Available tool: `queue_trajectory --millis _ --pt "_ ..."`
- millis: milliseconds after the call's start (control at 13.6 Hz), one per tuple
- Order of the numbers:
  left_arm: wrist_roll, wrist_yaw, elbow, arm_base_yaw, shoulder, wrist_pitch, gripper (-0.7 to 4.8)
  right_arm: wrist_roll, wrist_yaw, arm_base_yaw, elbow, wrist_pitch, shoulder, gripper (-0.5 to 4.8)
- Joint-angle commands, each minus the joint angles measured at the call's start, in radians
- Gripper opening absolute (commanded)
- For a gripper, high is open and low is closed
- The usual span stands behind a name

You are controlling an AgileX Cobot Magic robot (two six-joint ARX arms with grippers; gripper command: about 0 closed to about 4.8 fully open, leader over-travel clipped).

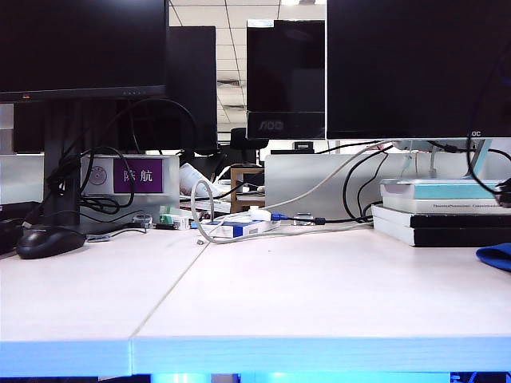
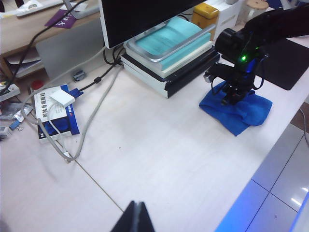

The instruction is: Wipe the table from right to left using the rag.

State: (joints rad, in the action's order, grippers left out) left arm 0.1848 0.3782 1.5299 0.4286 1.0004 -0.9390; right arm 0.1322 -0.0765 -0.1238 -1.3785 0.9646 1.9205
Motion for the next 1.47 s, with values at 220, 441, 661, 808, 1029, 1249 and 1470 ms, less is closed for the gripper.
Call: queue_trajectory --millis 220,441,661,808,1029,1249,1470 --pt "0.002 0.003 0.003 0.002 -0.003 0.011 -0.05 -0.041 0.204 0.145 0.02 0.016 0.024 -0.01" --pt "0.002 0.008 0.003 0.002 -0.003 -0.006 -0.05 -0.193 0.3 0.175 0.02 0.002 0.024 -0.01" --pt "0.002 0.008 0.003 0.002 -0.003 -0.035 -0.05 -0.244 0.299 0.26 0.02 -0.035 0.024 -0.01" --pt "0.002 0.021 0.003 0.002 -0.005 -0.055 -0.05 -0.279 0.3 0.308 0.02 -0.062 0.024 -0.01" --pt "-0.001 0.017 0.003 0.002 -0.006 -0.112 -0.05 -0.343 0.299 0.389 0.02 -0.104 0.024 -0.01" --pt "-0.003 -0.09 0.004 0.001 -0.026 -0.126 -0.05 -0.406 0.298 0.435 0.02 -0.113 0.026 -0.01" --pt "-0.006 -0.132 0.004 0.001 -0.053 -0.127 -0.05 -0.455 0.301 0.452 0.019 -0.117 0.026 -0.01"
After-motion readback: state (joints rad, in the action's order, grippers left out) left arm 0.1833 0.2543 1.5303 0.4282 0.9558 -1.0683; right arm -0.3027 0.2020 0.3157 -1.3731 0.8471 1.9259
